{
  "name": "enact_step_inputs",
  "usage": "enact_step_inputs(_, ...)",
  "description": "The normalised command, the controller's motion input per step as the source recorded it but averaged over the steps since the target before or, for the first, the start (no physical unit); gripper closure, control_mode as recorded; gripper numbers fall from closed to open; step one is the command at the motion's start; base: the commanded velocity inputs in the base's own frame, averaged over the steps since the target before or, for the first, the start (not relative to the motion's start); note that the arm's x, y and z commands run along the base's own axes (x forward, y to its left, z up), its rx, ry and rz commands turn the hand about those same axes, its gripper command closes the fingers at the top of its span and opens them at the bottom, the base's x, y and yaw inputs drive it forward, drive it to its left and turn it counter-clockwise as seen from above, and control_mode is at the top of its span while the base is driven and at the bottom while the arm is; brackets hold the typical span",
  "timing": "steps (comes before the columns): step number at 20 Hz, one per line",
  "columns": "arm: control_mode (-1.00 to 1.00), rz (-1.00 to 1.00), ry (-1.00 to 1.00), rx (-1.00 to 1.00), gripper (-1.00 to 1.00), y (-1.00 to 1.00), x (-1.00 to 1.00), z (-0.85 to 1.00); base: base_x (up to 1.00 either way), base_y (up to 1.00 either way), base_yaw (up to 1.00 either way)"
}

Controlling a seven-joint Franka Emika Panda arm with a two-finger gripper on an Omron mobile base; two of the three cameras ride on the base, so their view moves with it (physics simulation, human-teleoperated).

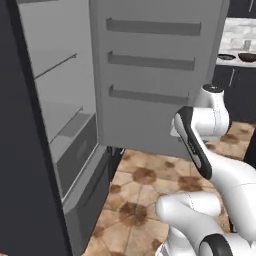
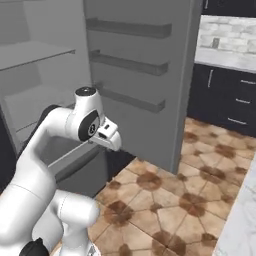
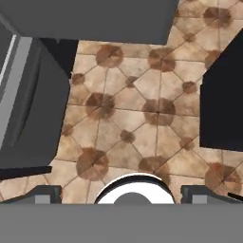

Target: Place one of the steaks on the plate and the other in the bowl. Then place the bowl in the fridge.

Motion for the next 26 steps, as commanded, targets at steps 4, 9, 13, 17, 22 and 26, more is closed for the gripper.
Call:
enact_step_inputs(4, 1.00, 0.00, 0.00, 0.00, -1.00, 0.00, 0.00, 0.00, -0.34, 0.17, -0.82)
enact_step_inputs(9, 1.00, 0.00, 0.00, 0.00, -1.00, 0.00, 0.00, 0.00, -0.69, 0.21, -0.72)
enact_step_inputs(13, 1.00, 0.00, 0.00, 0.00, -1.00, 0.00, 0.00, 0.00, -0.65, 0.00, -0.64)
enact_step_inputs(17, 1.00, 0.00, 0.00, 0.00, -1.00, 0.00, 0.00, 0.00, -0.54, -0.26, -0.58)
enact_step_inputs(22, 1.00, 0.00, 0.00, 0.00, -1.00, 0.00, 0.00, 0.00, 0.00, -0.60, -0.80)
enact_step_inputs(26, 1.00, 0.00, 0.00, 0.00, -1.00, 0.00, 0.00, 0.00, 0.00, -0.45, -0.89)
